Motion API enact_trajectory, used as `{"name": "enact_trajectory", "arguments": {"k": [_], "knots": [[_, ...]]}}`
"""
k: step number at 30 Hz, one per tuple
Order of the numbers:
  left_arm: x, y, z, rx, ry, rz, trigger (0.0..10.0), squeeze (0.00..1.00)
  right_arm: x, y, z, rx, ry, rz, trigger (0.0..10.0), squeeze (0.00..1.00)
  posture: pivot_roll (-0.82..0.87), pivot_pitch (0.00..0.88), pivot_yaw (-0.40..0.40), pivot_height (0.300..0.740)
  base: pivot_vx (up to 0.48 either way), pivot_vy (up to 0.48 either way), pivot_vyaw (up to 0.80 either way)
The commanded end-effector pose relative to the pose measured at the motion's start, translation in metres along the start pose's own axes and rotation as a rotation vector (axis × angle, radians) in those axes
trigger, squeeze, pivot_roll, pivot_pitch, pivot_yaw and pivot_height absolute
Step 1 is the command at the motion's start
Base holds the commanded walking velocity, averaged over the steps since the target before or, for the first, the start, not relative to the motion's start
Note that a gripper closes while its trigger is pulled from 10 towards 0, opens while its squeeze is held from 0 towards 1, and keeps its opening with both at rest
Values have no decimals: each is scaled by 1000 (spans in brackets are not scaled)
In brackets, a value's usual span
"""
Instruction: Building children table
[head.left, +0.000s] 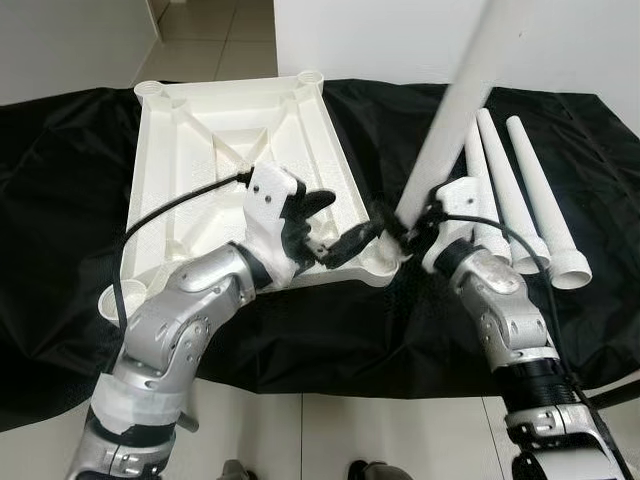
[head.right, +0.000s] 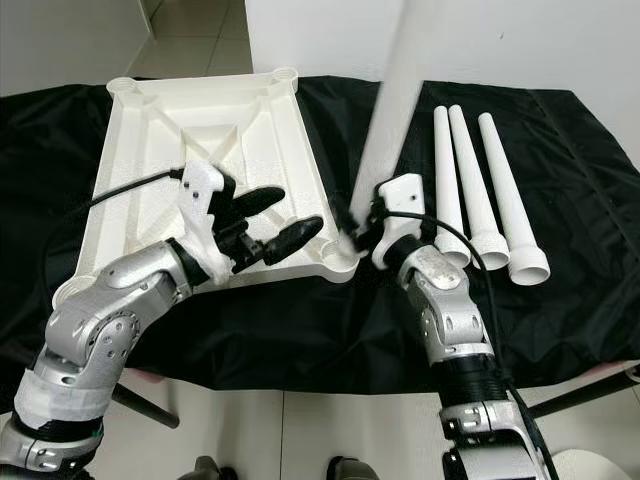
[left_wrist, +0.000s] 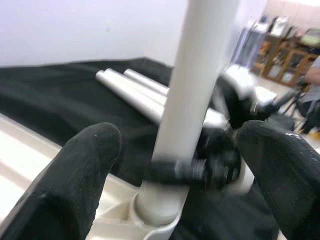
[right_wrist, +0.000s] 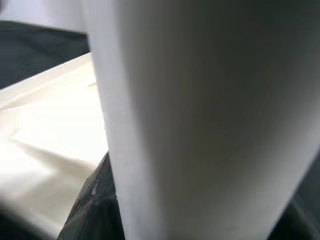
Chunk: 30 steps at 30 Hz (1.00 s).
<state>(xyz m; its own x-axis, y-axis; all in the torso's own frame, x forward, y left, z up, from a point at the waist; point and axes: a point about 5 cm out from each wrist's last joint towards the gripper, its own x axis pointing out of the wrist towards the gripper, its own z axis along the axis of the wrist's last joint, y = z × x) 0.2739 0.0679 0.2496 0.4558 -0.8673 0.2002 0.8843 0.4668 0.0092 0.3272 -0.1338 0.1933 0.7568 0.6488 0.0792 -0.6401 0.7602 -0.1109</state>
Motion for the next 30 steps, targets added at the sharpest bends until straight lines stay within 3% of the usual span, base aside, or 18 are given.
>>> {"name": "enact_trajectory", "arguments": {"k": [1, 3, 4, 12, 20, 30], "knots": [[2, -5, 14, 20, -27, -65, 10000, 0, 0, 8, 6, 4, 26, 103, 10000, 0, -82, 75, 38, 740, 0, 0, 0], [4, -5, 17, 33, -28, -72, 10000, 0, 0, 9, 6, 0, 39, 125, 10000, 0, -82, 75, 41, 740, 0, 0, 0], [7, -4, 21, 70, -26, -72, 10000, 0, -2, 13, 7, -18, 64, 197, 10000, 0, -83, 74, 43, 740, 0, 0, 0], [12, -2, 26, 103, -12, -75, 10000, 0, -11, 24, 3, -47, 135, 347, 10000, 0, -84, 72, 43, 740, 0, 0, 0], [14, -5, 31, 39, 4, -124, 10000, 0, -31, 43, -6, -76, 248, 561, 10000, 0, -87, 57, 47, 740, 0, 0, 0], [15, -12, 29, -5, 19, -199, 10000, 0, -34, 48, -11, -84, 283, 612, 10000, 0, -88, 43, 51, 740, 0, 0, 0]]}}
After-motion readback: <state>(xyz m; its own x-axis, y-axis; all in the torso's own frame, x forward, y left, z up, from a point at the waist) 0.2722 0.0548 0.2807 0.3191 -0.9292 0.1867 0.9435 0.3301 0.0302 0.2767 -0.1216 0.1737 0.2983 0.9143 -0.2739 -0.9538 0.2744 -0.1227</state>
